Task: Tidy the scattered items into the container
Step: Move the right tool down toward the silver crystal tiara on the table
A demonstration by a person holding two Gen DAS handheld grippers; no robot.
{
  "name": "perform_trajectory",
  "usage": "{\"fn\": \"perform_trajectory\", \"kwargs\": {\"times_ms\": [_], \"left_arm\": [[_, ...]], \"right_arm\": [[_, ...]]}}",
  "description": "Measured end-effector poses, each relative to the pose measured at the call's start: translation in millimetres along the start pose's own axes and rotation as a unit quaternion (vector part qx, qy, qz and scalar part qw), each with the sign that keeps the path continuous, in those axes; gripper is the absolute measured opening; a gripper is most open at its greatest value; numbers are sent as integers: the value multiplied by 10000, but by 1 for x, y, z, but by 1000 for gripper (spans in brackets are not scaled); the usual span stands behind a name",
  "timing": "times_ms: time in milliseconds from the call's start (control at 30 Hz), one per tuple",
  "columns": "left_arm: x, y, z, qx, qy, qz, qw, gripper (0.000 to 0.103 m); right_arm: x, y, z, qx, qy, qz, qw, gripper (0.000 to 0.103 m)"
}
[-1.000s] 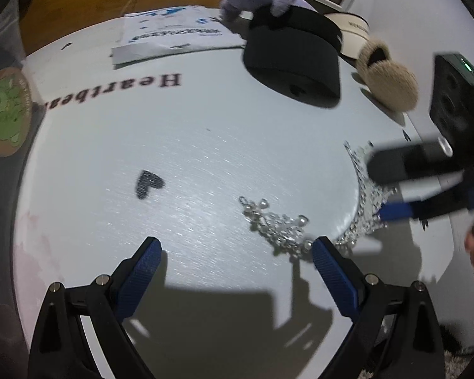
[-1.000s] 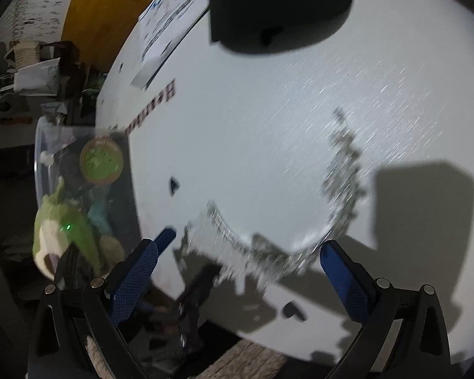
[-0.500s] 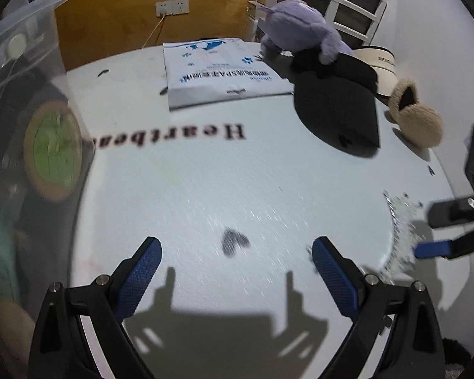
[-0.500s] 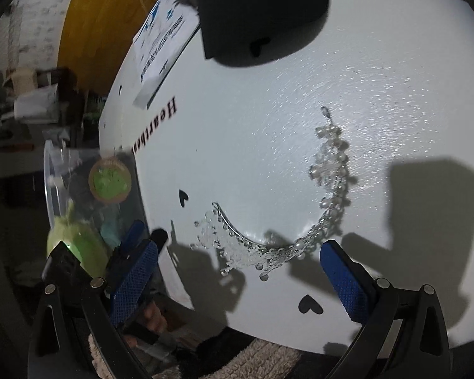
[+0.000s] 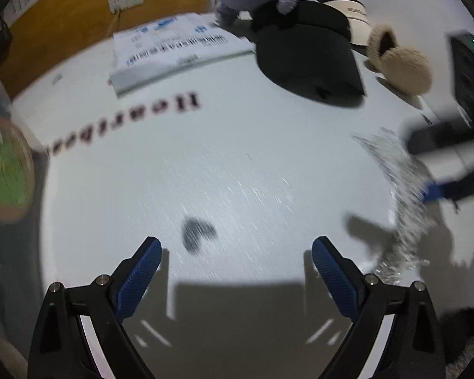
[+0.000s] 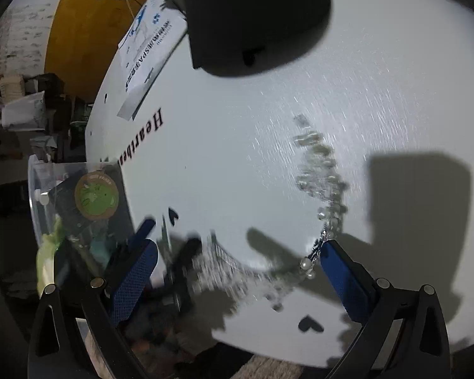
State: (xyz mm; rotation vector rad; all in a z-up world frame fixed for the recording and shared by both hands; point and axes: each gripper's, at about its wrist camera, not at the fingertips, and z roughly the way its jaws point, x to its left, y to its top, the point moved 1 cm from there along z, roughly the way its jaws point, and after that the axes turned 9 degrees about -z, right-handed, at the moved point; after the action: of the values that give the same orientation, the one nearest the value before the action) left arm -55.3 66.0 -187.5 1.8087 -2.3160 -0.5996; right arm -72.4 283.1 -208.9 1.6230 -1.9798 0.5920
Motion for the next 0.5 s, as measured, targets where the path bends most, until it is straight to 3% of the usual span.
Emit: {"fn": "perform_trajectory", "kwargs": {"times_ms": [200, 367, 500], "left_arm": [[-18, -35, -11, 141, -215, 79, 9996, 97], [-32, -45, -14, 156, -515, -86, 9985, 97], [-43, -42, -23, 80, -838, -161, 9963, 97]], "right_arm": [[25, 10, 28, 293, 231, -215, 9991, 103], [48, 8, 50, 613, 617, -313, 9957, 103], [53, 6, 35, 264, 679, -347, 9967, 103]]}}
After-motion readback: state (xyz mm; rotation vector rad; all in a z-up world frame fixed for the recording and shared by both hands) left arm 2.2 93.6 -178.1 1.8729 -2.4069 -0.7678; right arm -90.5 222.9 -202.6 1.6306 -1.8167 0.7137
